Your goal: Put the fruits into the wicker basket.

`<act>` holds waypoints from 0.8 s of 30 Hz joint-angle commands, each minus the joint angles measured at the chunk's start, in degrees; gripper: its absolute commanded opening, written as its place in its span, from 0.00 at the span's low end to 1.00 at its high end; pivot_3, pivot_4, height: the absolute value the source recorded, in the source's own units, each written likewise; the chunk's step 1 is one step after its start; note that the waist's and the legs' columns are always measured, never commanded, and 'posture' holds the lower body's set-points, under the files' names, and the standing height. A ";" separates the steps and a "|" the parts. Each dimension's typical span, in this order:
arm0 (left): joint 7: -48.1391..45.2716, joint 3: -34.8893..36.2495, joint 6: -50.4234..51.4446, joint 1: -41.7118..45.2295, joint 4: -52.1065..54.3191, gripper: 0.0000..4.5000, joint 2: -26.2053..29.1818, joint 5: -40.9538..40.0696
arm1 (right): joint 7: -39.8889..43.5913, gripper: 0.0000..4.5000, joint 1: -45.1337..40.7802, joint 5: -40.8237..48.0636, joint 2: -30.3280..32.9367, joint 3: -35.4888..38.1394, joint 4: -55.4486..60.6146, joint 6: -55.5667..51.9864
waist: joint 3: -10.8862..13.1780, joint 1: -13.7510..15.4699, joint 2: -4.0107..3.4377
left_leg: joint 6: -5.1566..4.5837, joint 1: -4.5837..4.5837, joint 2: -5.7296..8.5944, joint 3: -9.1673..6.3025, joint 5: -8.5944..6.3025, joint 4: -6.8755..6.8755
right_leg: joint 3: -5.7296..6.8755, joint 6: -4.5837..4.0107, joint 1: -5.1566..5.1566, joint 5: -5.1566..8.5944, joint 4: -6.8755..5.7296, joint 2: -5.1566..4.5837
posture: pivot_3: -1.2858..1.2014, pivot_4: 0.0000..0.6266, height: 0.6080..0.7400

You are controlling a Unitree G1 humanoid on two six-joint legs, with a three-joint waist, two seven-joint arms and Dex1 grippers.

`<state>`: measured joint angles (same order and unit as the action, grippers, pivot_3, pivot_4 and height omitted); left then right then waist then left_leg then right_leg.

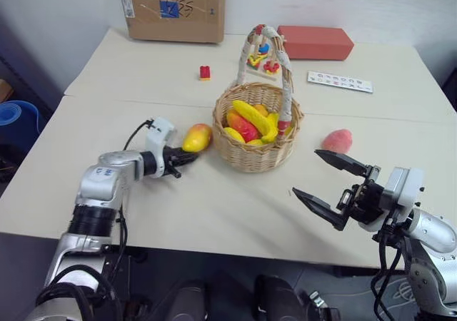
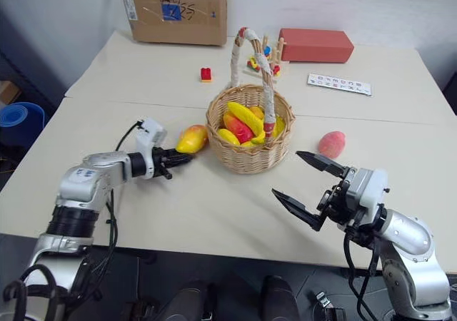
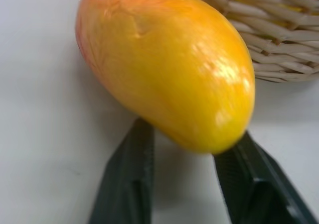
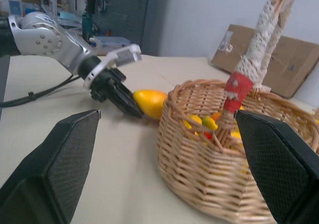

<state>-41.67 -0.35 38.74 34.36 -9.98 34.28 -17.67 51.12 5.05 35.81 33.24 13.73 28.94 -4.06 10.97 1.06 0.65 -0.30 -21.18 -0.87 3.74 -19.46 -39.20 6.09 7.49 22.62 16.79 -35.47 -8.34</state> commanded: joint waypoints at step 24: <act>-16.16 -13.73 -20.11 24.14 -28.70 0.92 1.20 16.69 | -4.61 1.00 -2.57 1.48 0.25 -0.75 6.13 -5.54 | 0.01 0.28 0.03 | -0.11 -0.06 0.09 0.05 -0.05 -0.01 | 0.00 0.00 0.02 0.00 0.03 0.00 | 0.52 0.24 1.00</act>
<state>-58.83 -13.40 21.01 56.52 -35.41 34.97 -3.81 47.35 2.49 35.97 33.45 12.39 32.41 -9.28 10.98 1.34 0.68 -0.42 -21.26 -0.78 3.81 -19.52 -39.21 6.09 7.50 22.67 16.78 -35.45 -8.34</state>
